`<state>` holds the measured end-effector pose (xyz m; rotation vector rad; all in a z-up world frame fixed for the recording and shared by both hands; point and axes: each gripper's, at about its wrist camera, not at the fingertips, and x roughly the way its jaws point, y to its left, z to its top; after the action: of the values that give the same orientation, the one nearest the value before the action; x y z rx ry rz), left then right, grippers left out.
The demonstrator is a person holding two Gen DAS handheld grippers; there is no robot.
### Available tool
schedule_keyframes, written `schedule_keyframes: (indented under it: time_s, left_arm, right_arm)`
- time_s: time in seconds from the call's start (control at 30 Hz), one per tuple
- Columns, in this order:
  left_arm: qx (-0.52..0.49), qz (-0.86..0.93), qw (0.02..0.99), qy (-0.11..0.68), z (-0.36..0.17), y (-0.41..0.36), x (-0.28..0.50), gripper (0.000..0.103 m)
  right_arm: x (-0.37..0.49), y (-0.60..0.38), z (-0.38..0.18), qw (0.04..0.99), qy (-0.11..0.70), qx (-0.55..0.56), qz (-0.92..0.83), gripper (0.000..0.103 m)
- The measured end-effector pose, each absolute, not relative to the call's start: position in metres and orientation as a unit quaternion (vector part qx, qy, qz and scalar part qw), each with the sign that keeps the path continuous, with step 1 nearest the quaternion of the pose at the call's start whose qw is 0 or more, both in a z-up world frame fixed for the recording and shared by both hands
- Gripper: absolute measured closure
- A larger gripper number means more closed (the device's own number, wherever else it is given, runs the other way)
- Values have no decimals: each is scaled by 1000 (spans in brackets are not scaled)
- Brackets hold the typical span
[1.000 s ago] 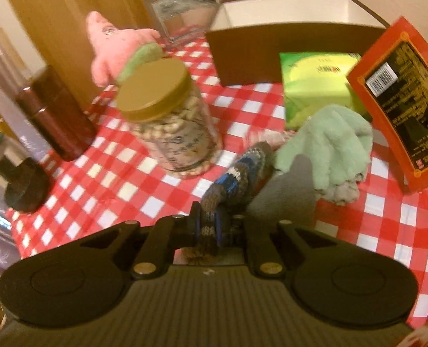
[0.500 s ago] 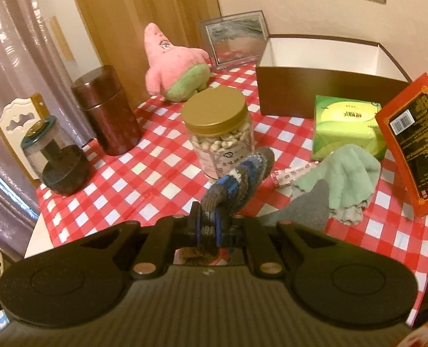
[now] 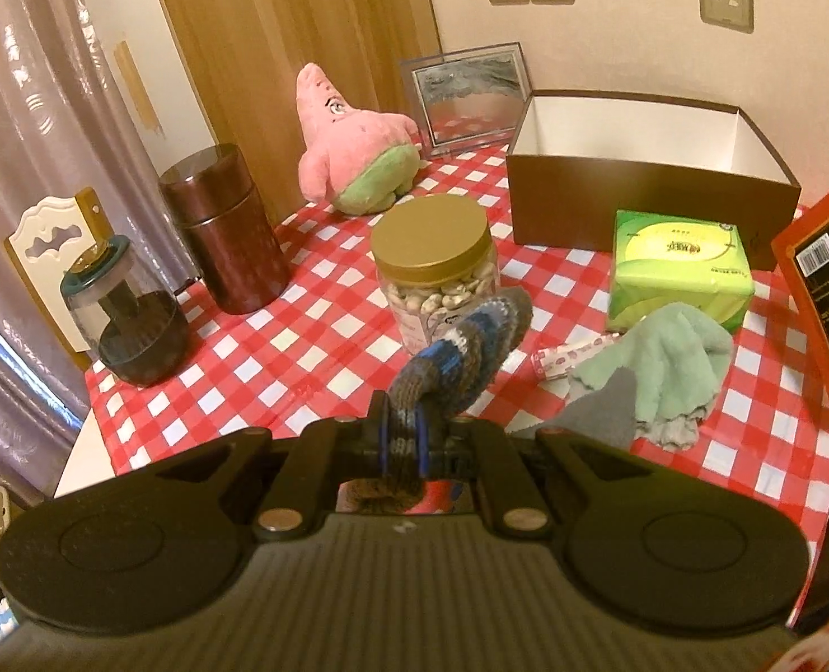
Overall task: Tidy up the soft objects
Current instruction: 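Carry the sock and the orange packet up over the brown box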
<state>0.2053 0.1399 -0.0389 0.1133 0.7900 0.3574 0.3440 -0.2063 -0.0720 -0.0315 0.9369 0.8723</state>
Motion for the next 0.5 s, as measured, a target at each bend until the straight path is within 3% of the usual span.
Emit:
schedule_keyframes:
  time_s: [0.5]
  left_arm:
    - [64, 164, 917, 357, -17, 137, 216, 93]
  right_arm:
    - [357, -234, -64, 819, 431, -21, 378, 102]
